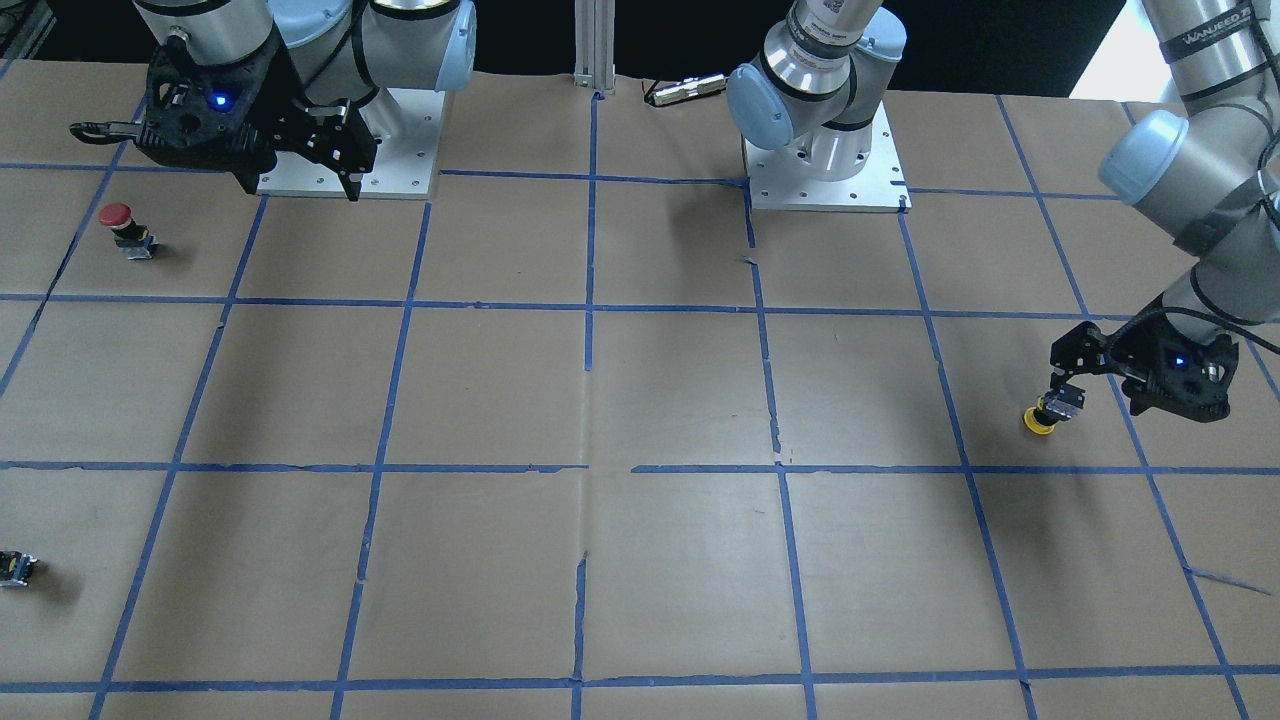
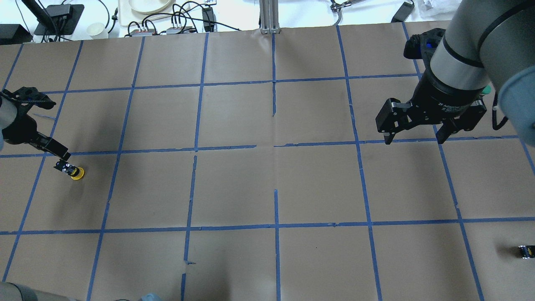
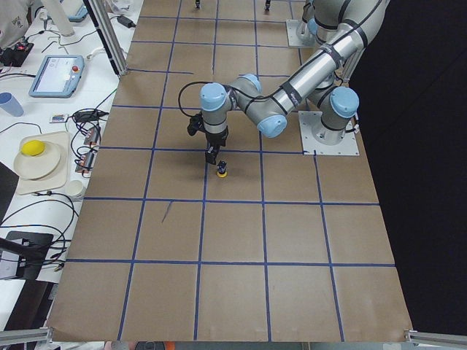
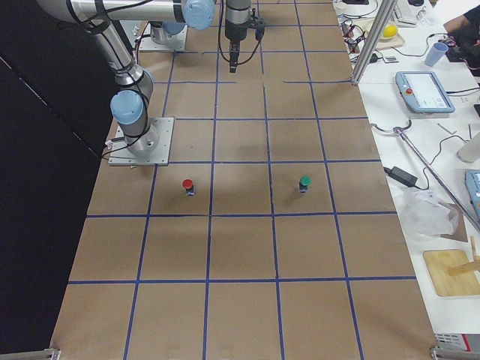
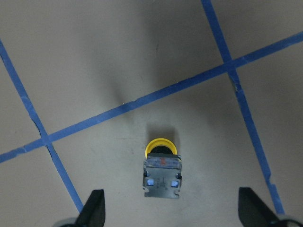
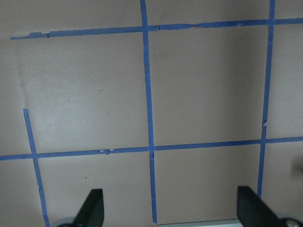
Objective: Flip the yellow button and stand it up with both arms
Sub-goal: 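Lower the left gripper over the yellow button switch and close on it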
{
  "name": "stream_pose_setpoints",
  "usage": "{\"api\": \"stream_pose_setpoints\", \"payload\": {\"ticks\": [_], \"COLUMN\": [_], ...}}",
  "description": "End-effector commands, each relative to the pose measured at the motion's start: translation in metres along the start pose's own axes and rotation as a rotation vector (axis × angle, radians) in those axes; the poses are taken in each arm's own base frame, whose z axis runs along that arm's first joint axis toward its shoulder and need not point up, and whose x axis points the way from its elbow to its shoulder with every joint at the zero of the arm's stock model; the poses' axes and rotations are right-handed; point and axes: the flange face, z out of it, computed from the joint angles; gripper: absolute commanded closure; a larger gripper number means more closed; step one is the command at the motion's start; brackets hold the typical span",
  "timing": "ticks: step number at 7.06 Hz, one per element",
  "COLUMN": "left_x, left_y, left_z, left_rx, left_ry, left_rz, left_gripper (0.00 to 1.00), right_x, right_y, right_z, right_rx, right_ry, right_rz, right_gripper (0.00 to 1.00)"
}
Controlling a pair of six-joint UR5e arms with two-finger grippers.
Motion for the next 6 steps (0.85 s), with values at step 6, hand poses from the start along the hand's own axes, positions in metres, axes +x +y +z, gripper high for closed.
{"api": "stream_pose_setpoints", "payload": {"ticks": [6], "left_x": [-0.004], "left_y": [0.022], "left_z": [0.040], "left_rx": [0.032], "left_ry": [-0.011], "left_rz": [0.012], "left_gripper": [0.04], "right_x": [0.001], "right_y": [-0.015], "right_z": [-0.006], "right_rx": [0.045], "right_ry": [0.006], "right_rz": [-0.003], "right_gripper": [0.00]}}
